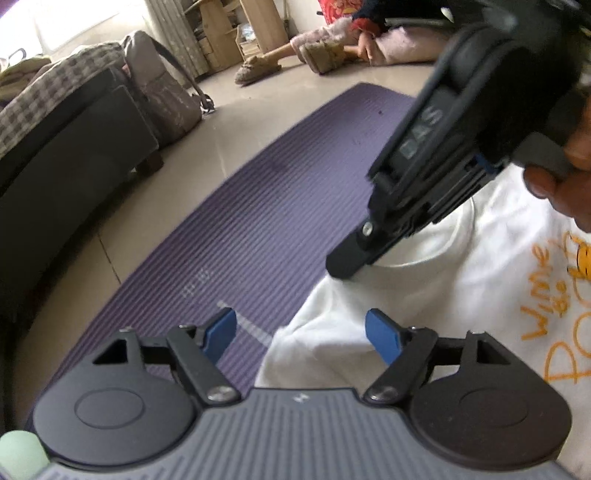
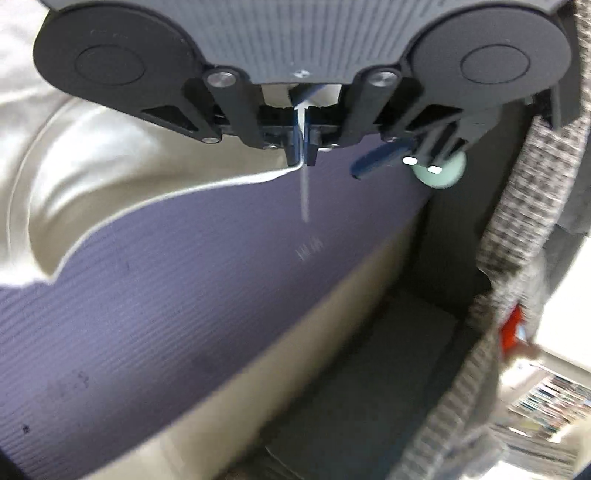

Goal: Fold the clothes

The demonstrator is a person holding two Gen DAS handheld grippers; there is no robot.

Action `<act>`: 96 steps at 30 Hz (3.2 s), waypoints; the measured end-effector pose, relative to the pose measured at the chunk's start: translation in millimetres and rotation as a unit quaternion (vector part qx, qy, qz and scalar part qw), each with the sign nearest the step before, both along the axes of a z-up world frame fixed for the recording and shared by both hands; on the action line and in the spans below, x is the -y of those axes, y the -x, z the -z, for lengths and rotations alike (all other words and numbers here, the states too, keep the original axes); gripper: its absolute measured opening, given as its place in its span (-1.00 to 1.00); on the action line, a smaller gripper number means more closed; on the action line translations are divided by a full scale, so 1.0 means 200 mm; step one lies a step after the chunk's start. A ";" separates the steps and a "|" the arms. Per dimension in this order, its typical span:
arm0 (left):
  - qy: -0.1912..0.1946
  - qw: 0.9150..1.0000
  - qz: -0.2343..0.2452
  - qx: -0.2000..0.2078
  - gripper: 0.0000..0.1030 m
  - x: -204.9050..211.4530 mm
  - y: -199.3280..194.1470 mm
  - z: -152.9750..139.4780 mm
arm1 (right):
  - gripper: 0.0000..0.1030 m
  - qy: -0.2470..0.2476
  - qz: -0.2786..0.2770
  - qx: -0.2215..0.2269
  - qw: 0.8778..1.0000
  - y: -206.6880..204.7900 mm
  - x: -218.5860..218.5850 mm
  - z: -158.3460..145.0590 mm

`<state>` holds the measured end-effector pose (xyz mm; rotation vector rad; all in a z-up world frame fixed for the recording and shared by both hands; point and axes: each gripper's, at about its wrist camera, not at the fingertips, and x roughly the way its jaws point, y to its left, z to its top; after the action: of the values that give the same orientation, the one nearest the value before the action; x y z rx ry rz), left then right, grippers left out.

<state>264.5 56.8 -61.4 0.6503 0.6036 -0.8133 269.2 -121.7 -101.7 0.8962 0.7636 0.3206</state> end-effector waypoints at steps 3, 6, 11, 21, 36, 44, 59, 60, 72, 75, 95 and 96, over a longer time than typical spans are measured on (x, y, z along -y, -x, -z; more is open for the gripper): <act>0.020 0.999 -0.006 -0.028 0.53 -0.02 -0.06 -0.01 | -0.98 -0.019 -0.002 0.025 1.000 0.00 0.09 -0.03; 0.033 0.998 -0.011 -0.056 0.37 -0.02 -0.11 -0.01 | -0.98 -0.012 -0.012 0.031 0.999 -0.09 0.06 -0.04; 0.060 0.986 -0.072 -0.137 -0.78 0.01 -0.22 0.04 | -0.50 0.040 -0.041 0.015 0.998 -0.15 0.06 -0.07; 0.032 0.984 -0.146 -0.098 -0.83 0.07 -0.12 0.07 | -0.21 0.383 -0.106 0.016 0.918 -0.01 0.48 -0.22; 0.039 0.964 -0.258 -0.051 -0.89 0.05 -0.12 0.00 | -0.92 0.460 -0.092 0.053 0.882 0.07 0.38 -0.22; 0.037 0.941 -0.335 0.006 -0.89 -0.04 -0.20 -0.10 | -0.75 0.549 -0.062 0.101 0.827 0.02 0.09 -0.38; 0.006 0.934 -0.358 0.010 0.99 -0.06 -0.05 -0.11 | -0.01 0.568 -0.119 0.079 0.811 0.13 -0.02 -0.32; 0.009 0.933 -0.360 0.003 0.99 -0.07 -0.02 -0.12 | -0.01 0.557 -0.120 0.075 0.819 0.14 -0.01 -0.33; -0.007 0.953 -0.297 -0.059 0.99 -0.07 0.47 -0.19 | -0.01 0.469 -0.198 0.008 0.861 0.44 0.13 -0.40; -0.003 0.954 -0.285 -0.094 0.99 -0.11 0.66 -0.18 | -0.01 0.452 -0.240 -0.002 0.859 0.56 0.12 -0.39; 0.052 0.908 -0.352 -0.219 0.99 -0.55 1.32 -0.11 | -0.87 0.423 -0.389 0.025 0.818 0.93 -0.18 -0.22; 0.048 0.909 -0.351 -0.219 0.99 -0.55 1.33 -0.10 | -0.89 0.415 -0.395 0.031 0.819 0.95 -0.17 -0.25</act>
<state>-2.4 166.7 -41.6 0.1164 1.1180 -0.2935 78.4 -88.2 -52.3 -0.3050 1.0676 0.6685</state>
